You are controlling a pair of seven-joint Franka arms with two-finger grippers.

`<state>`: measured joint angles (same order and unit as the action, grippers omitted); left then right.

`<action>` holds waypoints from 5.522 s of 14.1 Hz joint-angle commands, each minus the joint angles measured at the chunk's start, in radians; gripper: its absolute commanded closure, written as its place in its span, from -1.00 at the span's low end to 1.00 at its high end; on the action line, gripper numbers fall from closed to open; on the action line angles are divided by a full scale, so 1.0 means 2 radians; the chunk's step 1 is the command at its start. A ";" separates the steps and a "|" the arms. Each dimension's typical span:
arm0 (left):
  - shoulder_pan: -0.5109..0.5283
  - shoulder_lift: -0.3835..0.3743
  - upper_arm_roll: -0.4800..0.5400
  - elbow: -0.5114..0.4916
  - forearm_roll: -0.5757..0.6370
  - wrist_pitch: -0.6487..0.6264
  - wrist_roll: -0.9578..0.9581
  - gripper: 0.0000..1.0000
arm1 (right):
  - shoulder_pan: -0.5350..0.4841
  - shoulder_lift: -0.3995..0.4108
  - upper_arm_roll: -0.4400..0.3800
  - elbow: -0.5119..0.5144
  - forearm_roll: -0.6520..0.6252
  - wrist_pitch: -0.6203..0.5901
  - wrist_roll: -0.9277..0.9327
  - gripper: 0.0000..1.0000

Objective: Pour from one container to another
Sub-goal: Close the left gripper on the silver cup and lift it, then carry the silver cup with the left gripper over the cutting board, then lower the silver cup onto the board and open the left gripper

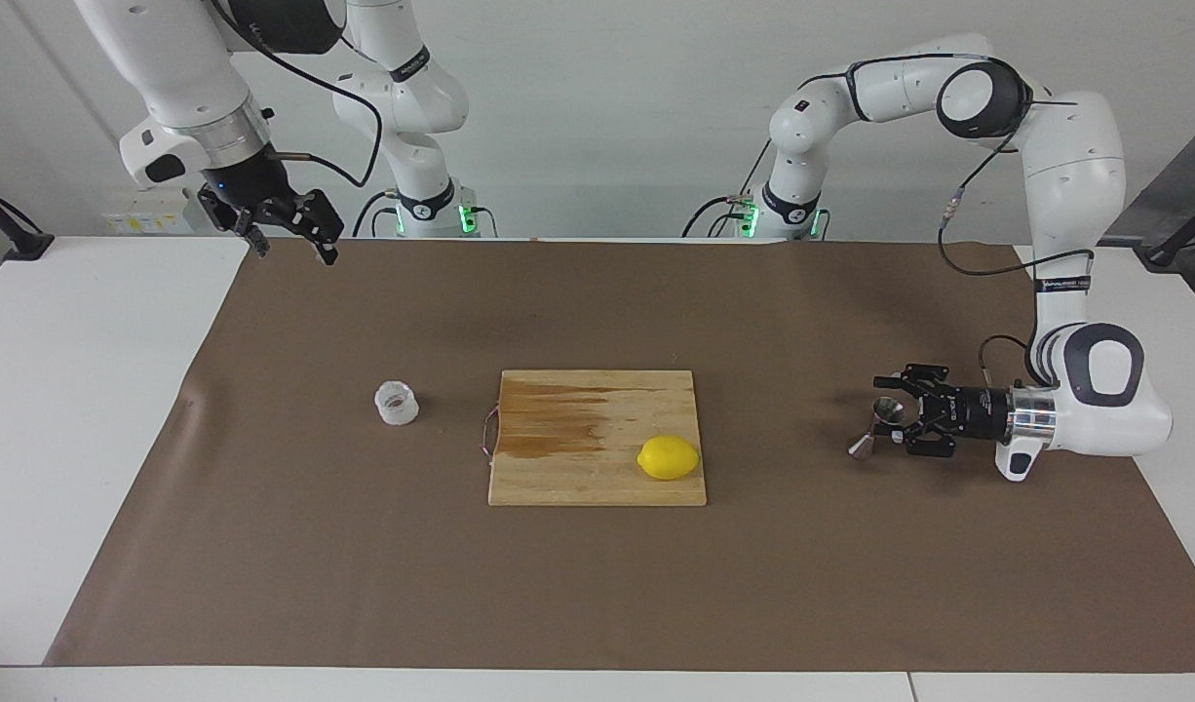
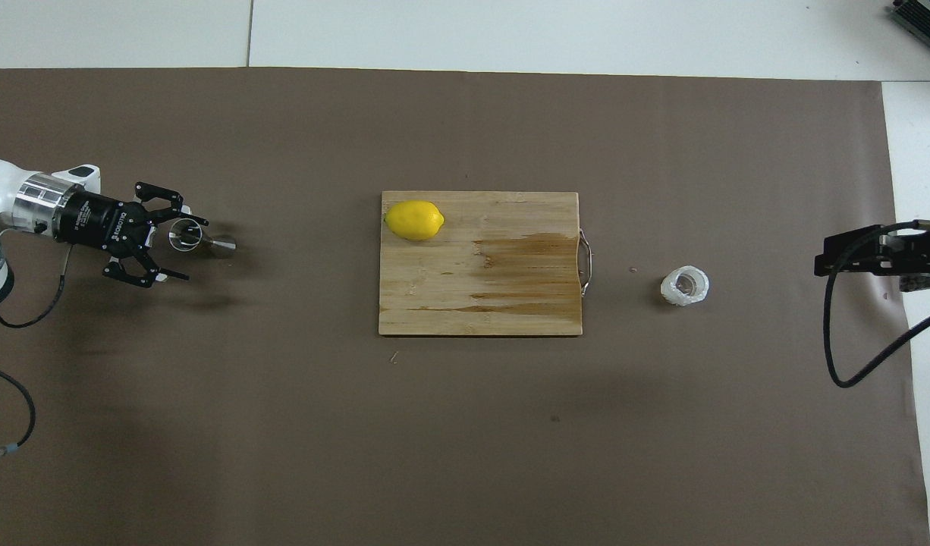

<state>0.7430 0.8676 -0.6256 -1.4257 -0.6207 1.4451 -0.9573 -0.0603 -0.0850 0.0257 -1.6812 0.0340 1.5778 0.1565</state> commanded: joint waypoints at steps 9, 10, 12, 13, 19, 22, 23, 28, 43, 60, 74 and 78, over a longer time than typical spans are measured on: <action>0.014 0.003 -0.012 -0.006 0.004 -0.002 -0.005 -0.52 | -0.007 -0.007 0.002 -0.003 0.014 0.000 -0.014 -1.00; 0.014 0.003 -0.012 -0.006 0.004 -0.002 -0.005 -0.38 | -0.007 -0.007 0.002 -0.003 0.014 0.000 -0.014 -1.00; 0.013 0.003 -0.012 -0.007 0.004 -0.002 -0.005 -0.05 | -0.007 -0.007 0.002 -0.003 0.014 0.000 -0.014 -1.00; 0.013 0.003 -0.012 -0.007 0.004 -0.002 -0.005 0.11 | -0.007 -0.007 0.002 -0.003 0.014 0.000 -0.014 -1.00; 0.013 0.003 -0.013 -0.008 0.002 -0.001 -0.005 0.55 | -0.007 -0.007 0.002 -0.003 0.014 0.000 -0.014 -1.00; 0.012 0.003 -0.018 -0.008 -0.004 -0.003 -0.007 1.00 | -0.007 -0.007 0.002 -0.003 0.014 0.000 -0.014 -1.00; 0.012 0.001 -0.022 -0.008 -0.009 -0.004 -0.007 1.00 | -0.007 -0.007 0.002 -0.003 0.014 0.000 -0.014 -1.00; 0.007 -0.019 -0.032 -0.014 -0.035 -0.007 -0.021 1.00 | -0.007 -0.007 0.002 -0.003 0.014 0.000 -0.014 -1.00; -0.134 -0.100 -0.030 -0.109 -0.254 0.146 -0.083 1.00 | -0.007 -0.007 0.002 -0.003 0.014 0.000 -0.014 -1.00; -0.349 -0.121 -0.029 -0.154 -0.503 0.452 -0.059 1.00 | -0.007 -0.007 0.002 -0.003 0.014 0.000 -0.014 -1.00; -0.417 -0.129 -0.012 -0.173 -0.538 0.550 -0.018 1.00 | -0.007 -0.007 0.002 -0.003 0.014 0.000 -0.014 -1.00; -0.419 -0.129 -0.012 -0.173 -0.538 0.555 -0.018 0.81 | -0.007 -0.007 0.002 -0.003 0.014 0.000 -0.014 -1.00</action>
<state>-0.0752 0.6536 -0.6739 -1.7383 -1.6630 2.5344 -1.0030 -0.0603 -0.0850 0.0257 -1.6812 0.0340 1.5778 0.1565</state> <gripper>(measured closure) 0.507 0.000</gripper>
